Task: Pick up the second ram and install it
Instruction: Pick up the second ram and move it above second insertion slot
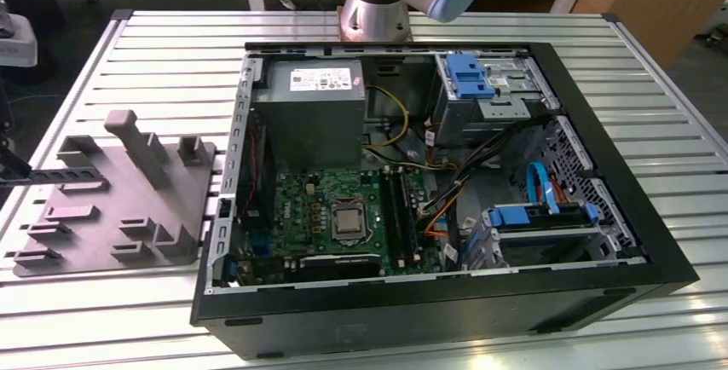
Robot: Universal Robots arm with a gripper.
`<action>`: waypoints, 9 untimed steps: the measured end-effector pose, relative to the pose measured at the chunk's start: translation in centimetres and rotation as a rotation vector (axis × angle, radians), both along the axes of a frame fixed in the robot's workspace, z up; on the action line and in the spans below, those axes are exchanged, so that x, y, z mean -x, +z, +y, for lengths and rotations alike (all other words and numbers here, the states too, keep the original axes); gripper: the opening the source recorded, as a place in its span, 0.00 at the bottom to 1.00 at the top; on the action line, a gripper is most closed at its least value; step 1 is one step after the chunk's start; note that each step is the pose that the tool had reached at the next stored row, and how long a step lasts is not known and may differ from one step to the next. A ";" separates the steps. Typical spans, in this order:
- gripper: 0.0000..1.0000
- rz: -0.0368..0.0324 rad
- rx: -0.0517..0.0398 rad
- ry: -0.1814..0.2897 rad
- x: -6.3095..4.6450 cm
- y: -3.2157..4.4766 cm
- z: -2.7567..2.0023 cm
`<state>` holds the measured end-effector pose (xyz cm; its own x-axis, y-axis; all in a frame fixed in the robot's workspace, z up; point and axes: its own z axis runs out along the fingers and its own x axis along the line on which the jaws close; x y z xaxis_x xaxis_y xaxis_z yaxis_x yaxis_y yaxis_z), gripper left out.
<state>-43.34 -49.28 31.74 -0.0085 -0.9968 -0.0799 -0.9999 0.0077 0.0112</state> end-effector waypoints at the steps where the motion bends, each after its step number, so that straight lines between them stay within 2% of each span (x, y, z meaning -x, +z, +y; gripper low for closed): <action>1: 0.11 -0.0001 -0.0001 0.000 0.0 0.09 0.00; 9: 0.11 -0.0002 -0.0001 0.000 0.0 0.87 0.00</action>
<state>-43.34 -49.28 32.61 -0.0084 -0.9968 -0.0800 -0.9999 0.0076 0.0110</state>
